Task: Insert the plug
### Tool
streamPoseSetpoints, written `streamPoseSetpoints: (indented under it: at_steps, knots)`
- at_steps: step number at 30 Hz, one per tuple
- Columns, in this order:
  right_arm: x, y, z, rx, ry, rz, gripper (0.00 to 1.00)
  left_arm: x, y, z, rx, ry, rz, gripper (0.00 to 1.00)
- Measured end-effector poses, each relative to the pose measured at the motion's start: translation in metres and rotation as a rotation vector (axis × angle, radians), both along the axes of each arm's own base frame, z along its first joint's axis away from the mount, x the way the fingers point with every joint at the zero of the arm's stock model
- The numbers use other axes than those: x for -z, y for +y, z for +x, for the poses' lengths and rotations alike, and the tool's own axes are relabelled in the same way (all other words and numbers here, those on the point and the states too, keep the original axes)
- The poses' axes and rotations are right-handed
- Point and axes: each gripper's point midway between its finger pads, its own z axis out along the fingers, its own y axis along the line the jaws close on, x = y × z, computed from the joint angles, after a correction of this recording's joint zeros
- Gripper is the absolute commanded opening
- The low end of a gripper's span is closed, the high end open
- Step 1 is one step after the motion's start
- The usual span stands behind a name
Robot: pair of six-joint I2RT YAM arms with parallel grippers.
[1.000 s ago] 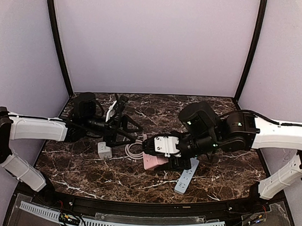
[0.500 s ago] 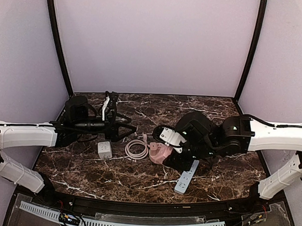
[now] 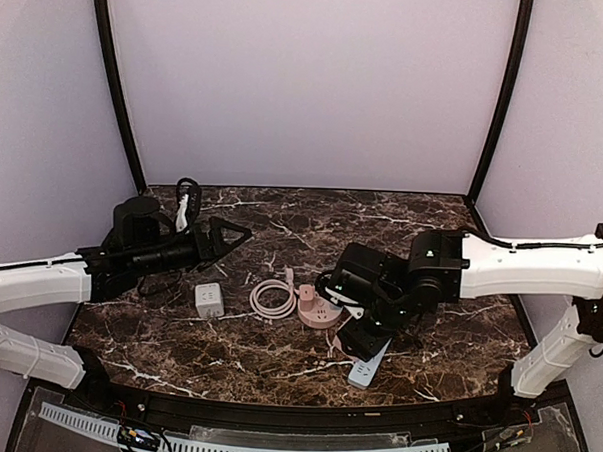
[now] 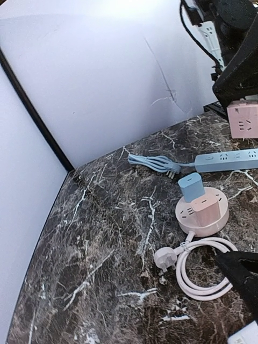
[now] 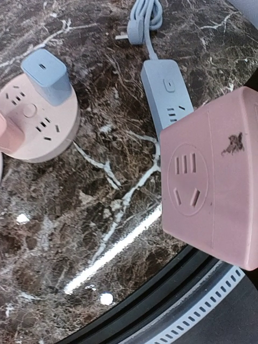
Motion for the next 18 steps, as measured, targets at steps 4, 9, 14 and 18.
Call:
streamPoseSetpoints:
  at_steps: [4, 9, 14, 18]
  knots:
    - [0.011, -0.004, -0.014, -0.006, 0.093, -0.027, 0.00, 0.004, 0.014, 0.000, -0.095, 0.103, -0.027, 0.99]
    - [0.018, -0.009, -0.023, -0.013, 0.153, -0.046, 0.00, 0.008, 0.021, -0.001, -0.152, 0.166, -0.037, 0.99]
    - [0.033, -0.015, -0.026, -0.009, 0.188, -0.082, 0.00, 0.015, 0.024, -0.002, -0.175, 0.204, -0.030, 0.99]
    - [0.045, -0.025, -0.030, -0.006, 0.209, -0.119, 0.00, 0.018, 0.025, -0.002, -0.187, 0.218, -0.025, 0.99]
